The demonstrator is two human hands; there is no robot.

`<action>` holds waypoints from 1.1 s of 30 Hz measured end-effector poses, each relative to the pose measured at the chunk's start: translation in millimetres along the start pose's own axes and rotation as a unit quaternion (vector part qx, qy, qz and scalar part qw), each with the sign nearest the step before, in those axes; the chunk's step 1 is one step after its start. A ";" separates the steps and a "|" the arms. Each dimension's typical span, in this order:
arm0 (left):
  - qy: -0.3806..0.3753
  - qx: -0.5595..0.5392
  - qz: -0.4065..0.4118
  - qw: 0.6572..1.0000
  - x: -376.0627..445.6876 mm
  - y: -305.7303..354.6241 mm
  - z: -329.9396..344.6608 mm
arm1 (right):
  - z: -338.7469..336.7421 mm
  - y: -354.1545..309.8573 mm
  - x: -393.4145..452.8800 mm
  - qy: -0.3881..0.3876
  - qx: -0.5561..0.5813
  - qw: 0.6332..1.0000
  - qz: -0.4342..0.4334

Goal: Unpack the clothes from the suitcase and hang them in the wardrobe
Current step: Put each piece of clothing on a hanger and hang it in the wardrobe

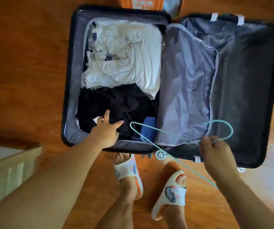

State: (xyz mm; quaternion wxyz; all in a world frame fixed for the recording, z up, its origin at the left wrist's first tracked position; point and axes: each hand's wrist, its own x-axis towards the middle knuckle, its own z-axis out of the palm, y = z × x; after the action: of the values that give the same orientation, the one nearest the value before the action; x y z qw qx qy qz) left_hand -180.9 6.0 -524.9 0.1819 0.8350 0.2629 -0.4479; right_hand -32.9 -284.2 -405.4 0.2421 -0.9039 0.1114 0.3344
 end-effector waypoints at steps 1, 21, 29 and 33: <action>-0.021 0.015 0.006 1.000 21.8 -6.4 0.0 | 12.2 -2.0 5.9 0.000 0.011 1.000 0.004; 0.495 -0.419 0.062 0.759 -425.8 -1.5 -278.1 | -233.0 -81.9 -188.7 0.033 0.117 0.986 -0.114; 0.568 -0.494 0.216 0.621 -692.4 36.2 -397.8 | -361.5 -130.7 -320.0 -0.056 0.145 0.946 -0.284; 0.594 -0.487 0.289 0.572 -789.0 49.7 -443.8 | -390.1 -194.7 -377.6 -0.060 0.126 0.908 -0.394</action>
State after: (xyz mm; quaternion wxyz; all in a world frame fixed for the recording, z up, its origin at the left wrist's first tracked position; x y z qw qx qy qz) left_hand -224.9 -12.1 380.5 0.4833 0.7308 0.2353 0.4206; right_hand -31.1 -302.1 171.1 0.4724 -0.8145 -0.2272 0.2484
